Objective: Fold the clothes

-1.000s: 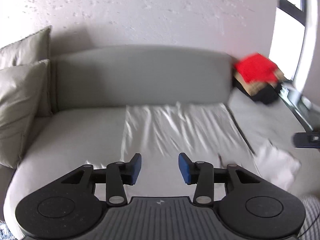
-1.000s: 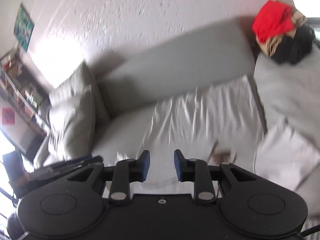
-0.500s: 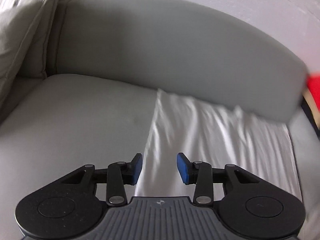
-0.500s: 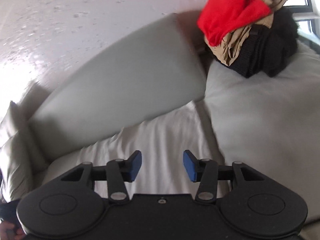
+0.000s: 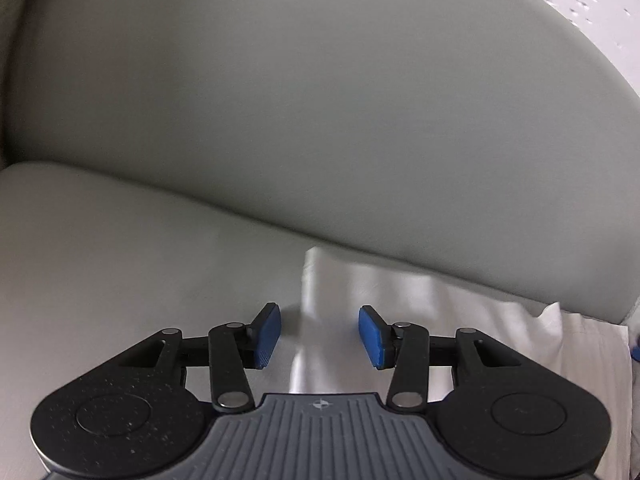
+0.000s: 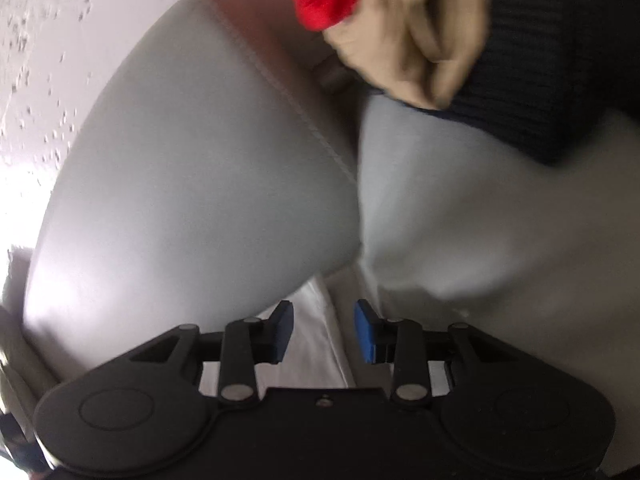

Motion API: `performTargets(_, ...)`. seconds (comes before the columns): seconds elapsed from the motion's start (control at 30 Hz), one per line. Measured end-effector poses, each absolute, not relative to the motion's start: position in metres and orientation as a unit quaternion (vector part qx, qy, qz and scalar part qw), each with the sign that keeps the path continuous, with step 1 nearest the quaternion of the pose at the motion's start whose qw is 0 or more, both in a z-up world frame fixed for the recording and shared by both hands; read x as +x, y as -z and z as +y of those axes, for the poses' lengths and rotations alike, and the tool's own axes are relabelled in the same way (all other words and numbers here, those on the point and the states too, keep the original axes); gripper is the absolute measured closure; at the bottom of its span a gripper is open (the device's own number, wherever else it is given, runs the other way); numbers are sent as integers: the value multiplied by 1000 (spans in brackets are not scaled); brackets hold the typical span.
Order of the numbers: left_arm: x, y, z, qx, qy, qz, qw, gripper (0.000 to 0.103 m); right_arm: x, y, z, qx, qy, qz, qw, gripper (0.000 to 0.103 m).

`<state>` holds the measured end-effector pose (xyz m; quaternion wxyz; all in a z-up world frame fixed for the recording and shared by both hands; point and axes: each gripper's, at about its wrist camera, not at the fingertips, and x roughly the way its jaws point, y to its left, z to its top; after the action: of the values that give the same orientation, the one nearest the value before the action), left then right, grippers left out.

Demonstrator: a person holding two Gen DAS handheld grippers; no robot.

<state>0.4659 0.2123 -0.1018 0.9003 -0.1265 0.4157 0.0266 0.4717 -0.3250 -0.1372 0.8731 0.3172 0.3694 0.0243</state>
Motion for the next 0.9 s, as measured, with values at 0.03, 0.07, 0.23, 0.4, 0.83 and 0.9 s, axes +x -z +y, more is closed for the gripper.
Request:
performTargets(0.03,469,102,208,-115,-24,416,902,62,473,137,-318,294,-18,368,882,70)
performTargets(0.07,472,102,203,-104,-22,416,903,65,475,137,-311,271,-11,367,890,71)
performTargets(0.23,467,98,168,13,-100,402,910,100,483,135,-278,151,24,355,922,99)
performTargets(0.4,459,114,143,97,-161,389,902,100,472,139,-262,69,102,313,942,100)
performTargets(0.83,331,20,162,57,-152,341,926,75,362,62,-243,116,42,284,951,83)
performTargets(0.9,305,-8,163,57,-131,329,933,74,321,34,-241,132,15,277,952,82)
